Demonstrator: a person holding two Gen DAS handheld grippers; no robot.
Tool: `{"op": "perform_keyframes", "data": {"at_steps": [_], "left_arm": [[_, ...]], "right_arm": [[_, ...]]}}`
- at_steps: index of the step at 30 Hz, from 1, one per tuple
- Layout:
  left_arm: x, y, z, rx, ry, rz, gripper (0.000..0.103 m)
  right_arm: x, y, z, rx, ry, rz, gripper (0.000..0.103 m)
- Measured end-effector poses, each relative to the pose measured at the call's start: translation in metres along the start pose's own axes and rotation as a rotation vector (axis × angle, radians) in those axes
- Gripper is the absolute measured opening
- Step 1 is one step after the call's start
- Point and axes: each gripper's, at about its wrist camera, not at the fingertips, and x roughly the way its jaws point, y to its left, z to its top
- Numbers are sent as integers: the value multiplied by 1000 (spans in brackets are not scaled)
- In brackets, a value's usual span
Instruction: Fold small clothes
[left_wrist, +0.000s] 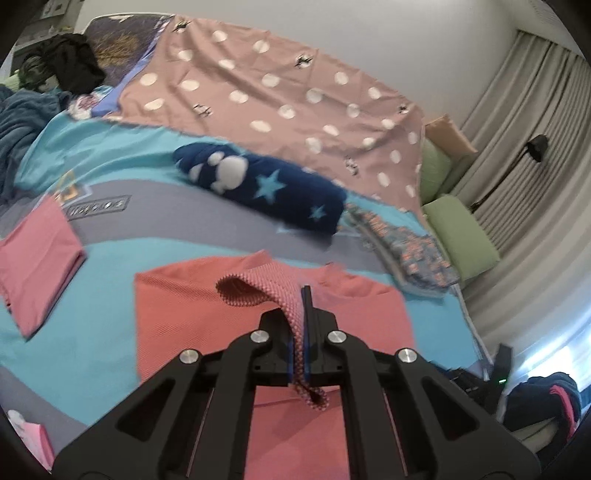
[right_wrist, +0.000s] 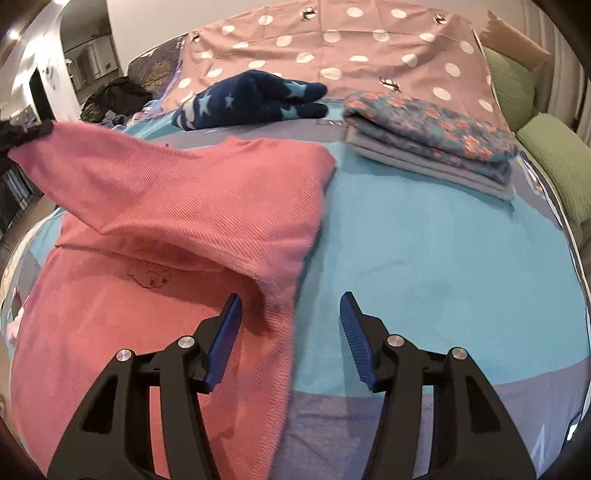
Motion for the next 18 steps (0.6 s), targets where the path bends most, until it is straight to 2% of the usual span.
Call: {"op": "perform_keyframes", "data": {"at_steps": [5, 9, 10, 11, 13, 15, 18], "left_arm": [[1, 30, -4, -45, -2, 25, 3], [4, 46, -3, -141, 17, -35, 3], [4, 44, -1, -143, 15, -48, 3], [1, 38, 2, -133, 8, -63, 3], [-3, 19, 9, -102, -4, -95, 3], [-7, 2, 17, -67, -21, -108, 3], [-12, -22, 27, -38, -41, -130, 3]], "right_arm": [[-3, 8, 7, -49, -28, -21, 56], [2, 7, 8, -47, -15, -79, 56], [1, 8, 9, -25, -12, -80, 51], [-3, 10, 8, -8, -24, -56, 44], [-9, 25, 5, 0, -38, 58, 31], [-3, 46, 3, -45, -2, 142, 21], [18, 72, 13, -64, 19, 174, 21]]}}
